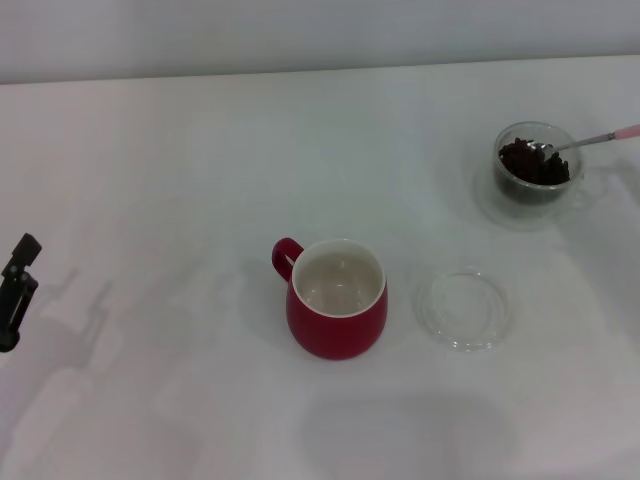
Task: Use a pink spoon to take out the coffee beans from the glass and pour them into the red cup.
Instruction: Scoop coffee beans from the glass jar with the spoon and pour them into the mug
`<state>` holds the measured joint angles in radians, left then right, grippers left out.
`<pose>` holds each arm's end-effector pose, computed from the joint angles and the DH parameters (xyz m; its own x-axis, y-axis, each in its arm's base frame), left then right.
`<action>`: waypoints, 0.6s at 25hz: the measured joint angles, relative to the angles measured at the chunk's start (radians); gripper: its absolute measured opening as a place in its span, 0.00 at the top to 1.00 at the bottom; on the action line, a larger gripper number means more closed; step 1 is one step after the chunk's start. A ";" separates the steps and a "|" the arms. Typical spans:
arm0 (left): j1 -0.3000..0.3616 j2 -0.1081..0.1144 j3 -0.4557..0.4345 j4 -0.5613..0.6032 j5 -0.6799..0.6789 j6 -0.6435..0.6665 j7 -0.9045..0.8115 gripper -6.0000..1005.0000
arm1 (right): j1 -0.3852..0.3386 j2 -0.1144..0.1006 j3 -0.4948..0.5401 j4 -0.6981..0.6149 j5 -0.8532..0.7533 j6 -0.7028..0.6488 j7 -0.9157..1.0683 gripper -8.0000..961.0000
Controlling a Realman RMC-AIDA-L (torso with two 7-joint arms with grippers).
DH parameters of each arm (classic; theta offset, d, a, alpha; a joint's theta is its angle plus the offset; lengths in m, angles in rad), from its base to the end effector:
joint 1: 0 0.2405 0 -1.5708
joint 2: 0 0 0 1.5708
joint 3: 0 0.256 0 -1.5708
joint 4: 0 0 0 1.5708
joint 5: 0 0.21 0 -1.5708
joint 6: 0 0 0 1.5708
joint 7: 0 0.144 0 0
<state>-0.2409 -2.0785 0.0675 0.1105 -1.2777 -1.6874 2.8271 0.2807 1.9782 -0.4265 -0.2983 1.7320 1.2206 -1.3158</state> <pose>-0.3382 0.2224 -0.0049 0.7219 -0.1789 0.6685 0.5138 -0.5084 -0.6910 0.4068 0.2855 0.0737 -0.2793 -0.2697 -0.9215 -0.9574 0.0055 0.2886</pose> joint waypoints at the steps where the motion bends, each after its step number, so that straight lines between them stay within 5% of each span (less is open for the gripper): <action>1: 0.000 0.000 0.000 0.000 0.000 0.001 0.000 0.58 | 0.000 -0.001 0.000 0.000 -0.006 -0.001 0.013 0.81; 15: -0.001 -0.002 0.004 -0.007 0.000 0.008 0.000 0.59 | -0.002 -0.040 -0.001 0.001 -0.017 -0.028 0.137 0.80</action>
<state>-0.2423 -2.0801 0.0720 0.1036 -1.2777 -1.6794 2.8271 0.2783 1.9378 -0.4271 -0.2977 1.7148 1.1926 -1.1791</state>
